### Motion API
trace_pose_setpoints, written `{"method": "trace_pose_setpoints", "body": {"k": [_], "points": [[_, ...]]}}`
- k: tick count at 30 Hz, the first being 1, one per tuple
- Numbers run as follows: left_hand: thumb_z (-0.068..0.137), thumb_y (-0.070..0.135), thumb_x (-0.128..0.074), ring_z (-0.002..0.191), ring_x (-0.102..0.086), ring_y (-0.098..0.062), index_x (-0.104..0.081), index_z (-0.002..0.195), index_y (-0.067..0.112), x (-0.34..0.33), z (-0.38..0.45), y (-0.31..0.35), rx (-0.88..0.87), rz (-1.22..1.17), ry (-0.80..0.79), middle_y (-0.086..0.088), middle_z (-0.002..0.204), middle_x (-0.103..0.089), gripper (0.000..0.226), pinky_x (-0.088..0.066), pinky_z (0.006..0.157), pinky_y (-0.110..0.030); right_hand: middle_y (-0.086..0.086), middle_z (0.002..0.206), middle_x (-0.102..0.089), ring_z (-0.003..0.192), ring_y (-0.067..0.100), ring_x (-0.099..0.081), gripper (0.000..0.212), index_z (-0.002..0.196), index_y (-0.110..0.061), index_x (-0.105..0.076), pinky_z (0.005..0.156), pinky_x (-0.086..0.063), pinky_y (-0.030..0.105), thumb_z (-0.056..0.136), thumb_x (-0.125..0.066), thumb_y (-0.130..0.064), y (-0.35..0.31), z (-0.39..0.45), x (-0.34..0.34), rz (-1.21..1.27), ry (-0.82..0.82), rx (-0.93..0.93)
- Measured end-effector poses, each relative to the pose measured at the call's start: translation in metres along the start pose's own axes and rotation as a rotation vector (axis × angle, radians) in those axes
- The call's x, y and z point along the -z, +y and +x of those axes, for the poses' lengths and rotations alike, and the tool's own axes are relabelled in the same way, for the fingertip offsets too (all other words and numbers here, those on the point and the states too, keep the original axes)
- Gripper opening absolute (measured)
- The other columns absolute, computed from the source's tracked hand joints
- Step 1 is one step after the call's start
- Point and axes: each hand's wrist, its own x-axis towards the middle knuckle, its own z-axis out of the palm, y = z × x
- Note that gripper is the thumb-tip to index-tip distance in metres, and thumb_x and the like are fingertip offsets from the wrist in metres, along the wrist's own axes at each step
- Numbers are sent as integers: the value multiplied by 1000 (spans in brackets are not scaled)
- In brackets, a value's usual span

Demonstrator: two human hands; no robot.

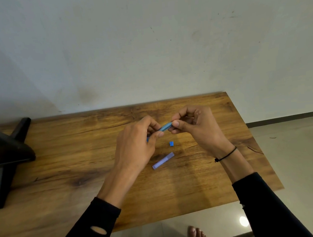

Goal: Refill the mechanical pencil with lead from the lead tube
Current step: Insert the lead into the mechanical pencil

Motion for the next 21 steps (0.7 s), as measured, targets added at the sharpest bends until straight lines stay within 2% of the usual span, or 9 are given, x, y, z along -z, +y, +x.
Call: {"method": "trace_pose_setpoints", "body": {"k": [4,7,9,10,12,13,17,19,21], "points": [[92,31,-85,83,-73,-5,-75,102,26,0,0,1,-15,24,20,17,91,-76,15,-64,78,-37,13,89,-81,83,28,-82,14,99,-5,-73,75,-66,30,91,-75,6,2,1,3,24,-23,4],[93,32,-84,84,-75,-6,-75,102,27,1,2,-1,10,-2,23,19,89,-74,14,-65,78,-41,11,93,-79,88,30,-81,34,120,-5,-68,79,-67,38,90,-76,8,4,3,10,11,-4,43],[93,33,-84,84,-75,-6,-74,100,28,1,2,-3,30,-16,20,20,88,-74,13,-65,78,-42,7,98,-76,89,23,-76,37,122,-15,-68,79,-65,37,92,-76,5,10,5,20,-241,110,74],[93,33,-84,83,-75,-5,-74,100,29,2,2,-4,36,-20,21,21,87,-74,13,-66,78,-42,3,101,-72,90,18,-71,36,120,-19,-69,78,-61,30,93,-74,4,14,5,24,-423,153,86],[92,33,-85,82,-75,-3,-74,99,30,1,2,-5,38,-23,28,22,85,-72,13,-66,77,-41,-1,109,-65,90,12,-63,37,121,-23,-69,77,-51,17,95,-71,3,23,4,27,-711,141,95],[92,32,-85,82,-75,-3,-74,98,30,1,2,-5,37,-25,26,22,85,-72,13,-66,76,-41,-1,112,-61,90,11,-60,37,123,-23,-69,79,-50,16,96,-70,3,28,5,26,-790,116,90],[93,30,-84,83,-74,-4,-75,99,28,-2,1,-4,28,-38,2,21,87,-72,12,-66,76,-40,4,115,-56,97,23,-63,34,130,-17,-65,83,-59,41,99,-66,-1,39,7,15,-925,42,97],[93,30,-84,84,-74,-3,-74,100,28,-3,1,-3,15,-35,-10,22,88,-71,13,-66,77,-39,7,111,-58,94,30,-63,21,117,-12,-66,80,-59,51,100,-63,-1,41,7,8,-1018,29,98],[93,31,-84,86,-74,-3,-74,101,28,-2,1,-3,13,-29,-28,22,90,-71,13,-66,79,-39,7,103,-62,89,32,-64,12,101,-10,-66,77,-58,51,99,-61,0,40,8,4,-1069,52,90]]}}
